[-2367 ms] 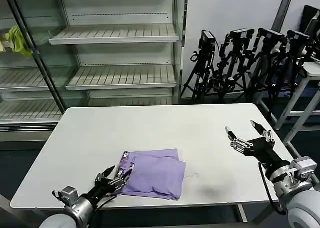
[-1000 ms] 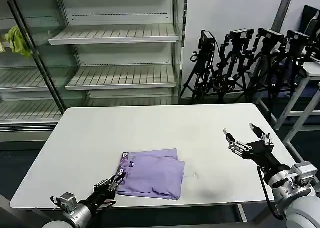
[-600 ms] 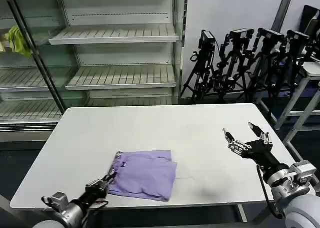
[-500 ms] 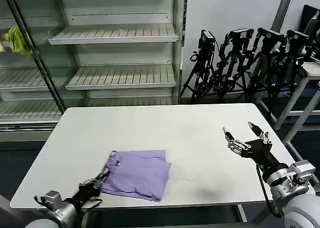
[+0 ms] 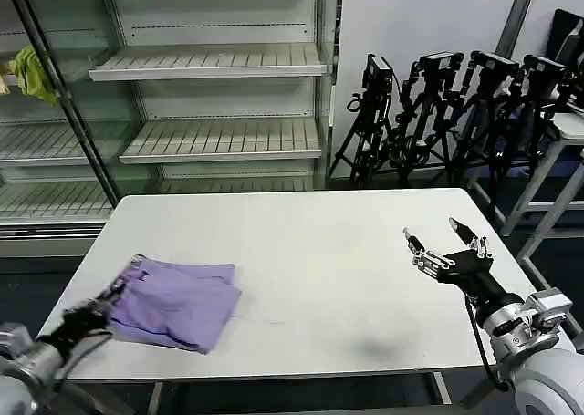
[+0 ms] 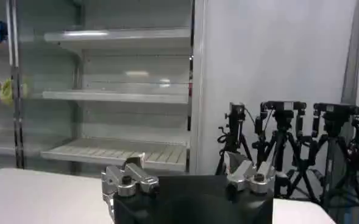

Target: Fold and organize the clothes.

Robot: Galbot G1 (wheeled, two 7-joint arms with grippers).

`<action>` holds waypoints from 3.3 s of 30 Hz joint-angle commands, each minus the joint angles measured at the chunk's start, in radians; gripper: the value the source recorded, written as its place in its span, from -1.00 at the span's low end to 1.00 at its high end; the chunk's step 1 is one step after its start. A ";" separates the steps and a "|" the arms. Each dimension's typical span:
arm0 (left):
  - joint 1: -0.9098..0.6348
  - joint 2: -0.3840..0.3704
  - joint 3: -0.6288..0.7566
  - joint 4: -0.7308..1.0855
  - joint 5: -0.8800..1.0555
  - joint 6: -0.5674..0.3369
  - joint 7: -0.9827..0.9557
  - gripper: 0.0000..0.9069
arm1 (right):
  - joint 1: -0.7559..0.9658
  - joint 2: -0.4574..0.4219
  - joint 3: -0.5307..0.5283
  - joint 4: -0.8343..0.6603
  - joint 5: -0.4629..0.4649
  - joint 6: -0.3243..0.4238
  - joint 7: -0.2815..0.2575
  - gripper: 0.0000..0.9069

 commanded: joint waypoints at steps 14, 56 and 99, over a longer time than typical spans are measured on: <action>-0.041 0.075 -0.026 -0.303 0.035 0.044 -0.003 -0.71 | -0.028 0.032 0.021 -0.021 -0.004 0.007 0.000 1.00; -0.350 -0.358 0.776 -0.109 0.242 -0.029 -0.063 1.00 | -0.072 0.075 -0.032 -0.034 -0.091 -0.018 0.020 1.00; -0.042 -0.262 0.215 -0.308 0.279 -0.046 -0.078 1.00 | 0.362 0.072 -0.839 -0.178 0.224 -0.081 0.249 1.00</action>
